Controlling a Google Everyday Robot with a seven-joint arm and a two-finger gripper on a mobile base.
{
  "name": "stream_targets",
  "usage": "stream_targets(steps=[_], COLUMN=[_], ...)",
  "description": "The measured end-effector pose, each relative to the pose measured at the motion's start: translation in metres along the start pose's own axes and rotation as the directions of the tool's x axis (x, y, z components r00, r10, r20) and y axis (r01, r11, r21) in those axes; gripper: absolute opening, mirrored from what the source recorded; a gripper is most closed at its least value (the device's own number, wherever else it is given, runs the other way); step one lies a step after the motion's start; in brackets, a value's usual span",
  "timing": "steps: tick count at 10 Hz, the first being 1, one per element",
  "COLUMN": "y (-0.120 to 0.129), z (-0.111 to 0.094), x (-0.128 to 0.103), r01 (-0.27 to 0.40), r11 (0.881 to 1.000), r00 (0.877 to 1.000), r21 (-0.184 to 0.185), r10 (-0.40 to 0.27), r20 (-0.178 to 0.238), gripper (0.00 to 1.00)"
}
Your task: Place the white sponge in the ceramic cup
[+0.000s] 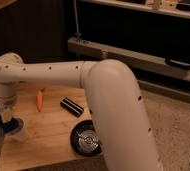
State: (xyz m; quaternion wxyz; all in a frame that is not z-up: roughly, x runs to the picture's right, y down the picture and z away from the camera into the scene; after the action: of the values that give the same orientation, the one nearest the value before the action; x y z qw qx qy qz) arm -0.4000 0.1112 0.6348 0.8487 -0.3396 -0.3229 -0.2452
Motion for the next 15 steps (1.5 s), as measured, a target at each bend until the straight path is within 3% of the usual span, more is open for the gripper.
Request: stream_targets(steps=[10, 15], y=[-0.006, -0.006], z=[0.003, 0.004], x=[0.011, 0.013], r01=[-0.023, -0.035], r11=[1.0, 0.999], r00=[1.0, 0.999], r21=[0.016, 0.033], r10=[0.022, 0.035], r20=[0.005, -0.013], gripper=[0.01, 0.47])
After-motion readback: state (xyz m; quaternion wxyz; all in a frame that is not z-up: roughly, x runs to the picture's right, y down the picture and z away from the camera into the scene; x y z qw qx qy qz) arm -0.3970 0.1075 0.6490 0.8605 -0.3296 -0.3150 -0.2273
